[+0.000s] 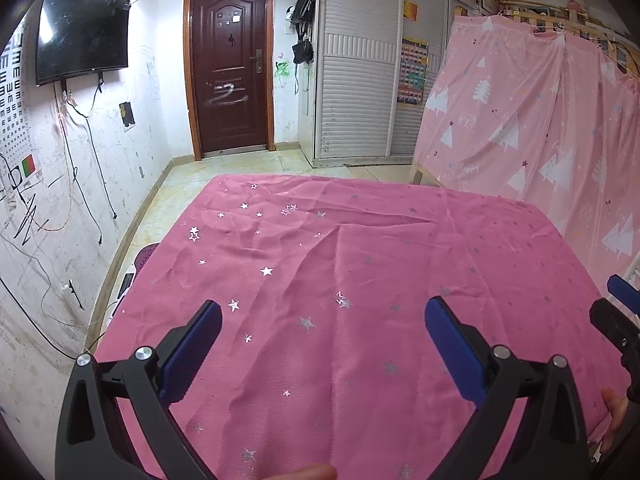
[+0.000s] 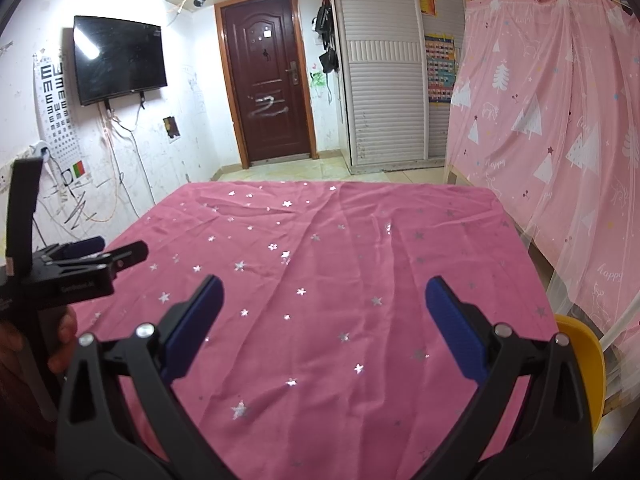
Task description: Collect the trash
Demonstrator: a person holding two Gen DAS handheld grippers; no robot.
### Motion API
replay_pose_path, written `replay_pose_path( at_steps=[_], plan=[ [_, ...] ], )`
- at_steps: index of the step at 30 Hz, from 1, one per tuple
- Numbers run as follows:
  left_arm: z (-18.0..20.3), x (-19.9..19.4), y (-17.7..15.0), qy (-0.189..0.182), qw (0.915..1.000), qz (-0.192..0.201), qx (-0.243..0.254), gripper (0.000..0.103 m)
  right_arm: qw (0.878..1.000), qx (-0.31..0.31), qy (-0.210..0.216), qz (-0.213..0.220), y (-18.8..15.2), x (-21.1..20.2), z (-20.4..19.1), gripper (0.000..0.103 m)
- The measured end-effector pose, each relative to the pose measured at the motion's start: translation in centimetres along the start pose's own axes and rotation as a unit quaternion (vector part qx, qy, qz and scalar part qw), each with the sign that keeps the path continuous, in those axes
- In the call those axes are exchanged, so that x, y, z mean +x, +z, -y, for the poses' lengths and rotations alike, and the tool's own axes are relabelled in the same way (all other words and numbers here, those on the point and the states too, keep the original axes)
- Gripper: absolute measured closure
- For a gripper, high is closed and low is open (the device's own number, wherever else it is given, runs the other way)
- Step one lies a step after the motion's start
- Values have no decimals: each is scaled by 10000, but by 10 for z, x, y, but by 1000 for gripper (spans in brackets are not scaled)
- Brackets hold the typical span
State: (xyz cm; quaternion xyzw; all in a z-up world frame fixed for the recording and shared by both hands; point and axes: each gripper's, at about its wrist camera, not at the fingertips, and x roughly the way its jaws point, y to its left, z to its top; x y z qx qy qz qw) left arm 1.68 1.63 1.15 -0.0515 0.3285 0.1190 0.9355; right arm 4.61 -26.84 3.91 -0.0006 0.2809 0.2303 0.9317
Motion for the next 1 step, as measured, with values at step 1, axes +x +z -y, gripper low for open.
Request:
replay_pose_path(
  at_steps=[1],
  plan=[
    [0, 0, 0, 3, 10000, 0, 1, 8, 10000, 4, -1, 0, 0, 0, -1, 6]
  ],
)
